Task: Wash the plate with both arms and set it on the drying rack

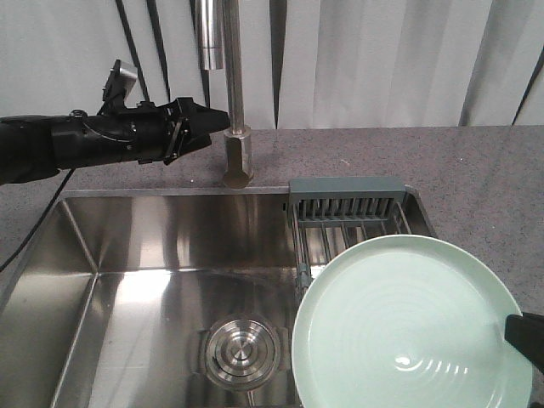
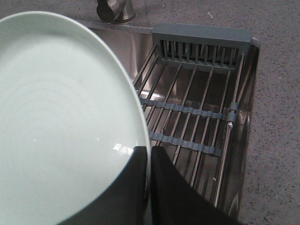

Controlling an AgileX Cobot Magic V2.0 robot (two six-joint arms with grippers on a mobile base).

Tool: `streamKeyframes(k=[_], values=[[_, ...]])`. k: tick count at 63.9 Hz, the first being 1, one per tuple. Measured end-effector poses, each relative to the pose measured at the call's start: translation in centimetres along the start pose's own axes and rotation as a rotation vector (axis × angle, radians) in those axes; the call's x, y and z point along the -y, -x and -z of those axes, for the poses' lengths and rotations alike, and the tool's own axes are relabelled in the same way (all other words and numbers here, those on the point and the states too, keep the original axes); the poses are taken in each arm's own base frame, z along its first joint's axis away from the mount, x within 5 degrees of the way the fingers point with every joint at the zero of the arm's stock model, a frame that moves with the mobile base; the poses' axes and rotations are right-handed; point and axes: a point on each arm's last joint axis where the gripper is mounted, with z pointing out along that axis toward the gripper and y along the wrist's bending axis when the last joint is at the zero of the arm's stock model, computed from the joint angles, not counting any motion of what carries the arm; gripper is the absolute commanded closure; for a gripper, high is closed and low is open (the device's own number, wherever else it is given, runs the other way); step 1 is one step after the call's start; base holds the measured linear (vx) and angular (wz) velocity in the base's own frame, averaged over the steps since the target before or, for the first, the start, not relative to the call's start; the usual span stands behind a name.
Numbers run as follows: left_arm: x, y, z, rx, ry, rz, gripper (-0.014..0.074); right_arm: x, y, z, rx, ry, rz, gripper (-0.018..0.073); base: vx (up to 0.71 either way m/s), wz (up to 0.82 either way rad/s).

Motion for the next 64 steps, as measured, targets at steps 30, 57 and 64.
streamKeyframes(k=[30,57,64], values=[[-1.2,0.8,-3.3,-0.014,-0.045,0.044,0.0157,0.0,0.0,0.0,0.000,0.000,0.000,0.0564,0.00,0.00],[-0.5,-0.7,-4.2,-0.120,-0.096,0.011,0.0157,0.0,0.0,0.0,0.000,0.000,0.000,0.0564,0.00,0.00],[-0.4,-1.2,-4.1,-0.183,-0.102,-0.007,0.0157,0.0,0.0,0.0,0.000,0.000,0.000,0.0564,0.00,0.00]])
